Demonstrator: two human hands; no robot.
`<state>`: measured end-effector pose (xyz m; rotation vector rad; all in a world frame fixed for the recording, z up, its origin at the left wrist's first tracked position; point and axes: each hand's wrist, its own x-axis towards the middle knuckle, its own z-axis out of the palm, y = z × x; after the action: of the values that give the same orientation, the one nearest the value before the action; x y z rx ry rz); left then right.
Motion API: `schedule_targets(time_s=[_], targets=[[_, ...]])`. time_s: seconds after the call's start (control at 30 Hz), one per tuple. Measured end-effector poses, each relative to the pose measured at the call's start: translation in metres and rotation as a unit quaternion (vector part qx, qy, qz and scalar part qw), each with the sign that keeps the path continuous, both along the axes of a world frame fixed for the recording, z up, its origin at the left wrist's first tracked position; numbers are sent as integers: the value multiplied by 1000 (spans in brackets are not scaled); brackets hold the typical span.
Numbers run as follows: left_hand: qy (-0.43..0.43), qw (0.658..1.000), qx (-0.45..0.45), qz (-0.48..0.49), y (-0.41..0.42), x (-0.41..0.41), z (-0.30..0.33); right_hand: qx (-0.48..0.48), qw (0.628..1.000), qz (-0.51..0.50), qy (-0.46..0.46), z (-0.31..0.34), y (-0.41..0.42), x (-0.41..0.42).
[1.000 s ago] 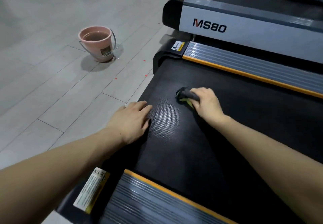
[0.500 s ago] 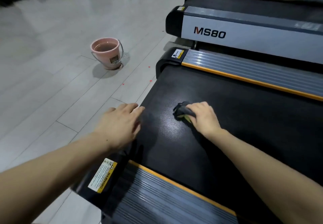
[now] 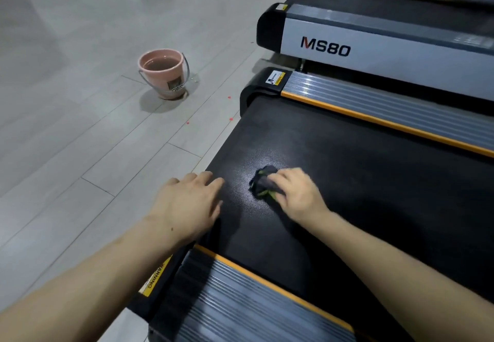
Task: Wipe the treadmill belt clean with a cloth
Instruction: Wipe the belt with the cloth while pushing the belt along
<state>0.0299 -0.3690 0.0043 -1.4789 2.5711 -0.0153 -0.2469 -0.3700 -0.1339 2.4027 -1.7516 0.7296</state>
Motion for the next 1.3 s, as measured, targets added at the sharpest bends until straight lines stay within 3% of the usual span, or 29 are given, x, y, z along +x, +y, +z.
schedule_targets(time_s=[0.13,0.2,0.4,0.53,0.67,0.73,0.9,1.03,1.2,1.3], targets=[[-18,1000,-5,-9,0,20,-4,42,983,-179,-27,9,-60,-38],[-8,1000,5,2,-4,25,-6,38,978,-203,-38,8,-54,-29],[-20,999,27,31,-23,29,-8,19,1000,-18,-17,2,39,43],[-16,999,29,23,-29,29,-8,-7,1000,28,9,-1,-1,18],[-7,999,33,20,-29,41,-17,25,981,-180,-70,6,-71,1],[-15,999,38,25,-29,50,-24,23,971,-225,-78,5,-69,17],[1,998,45,33,-34,59,-30,11,999,-33,-27,1,0,65],[16,999,38,21,-34,57,-28,-25,999,46,1,1,-35,53],[-3,999,52,10,-27,56,-34,21,982,-181,-56,11,-131,50],[-4,998,58,26,-31,63,-37,9,980,-187,-67,11,-107,84]])
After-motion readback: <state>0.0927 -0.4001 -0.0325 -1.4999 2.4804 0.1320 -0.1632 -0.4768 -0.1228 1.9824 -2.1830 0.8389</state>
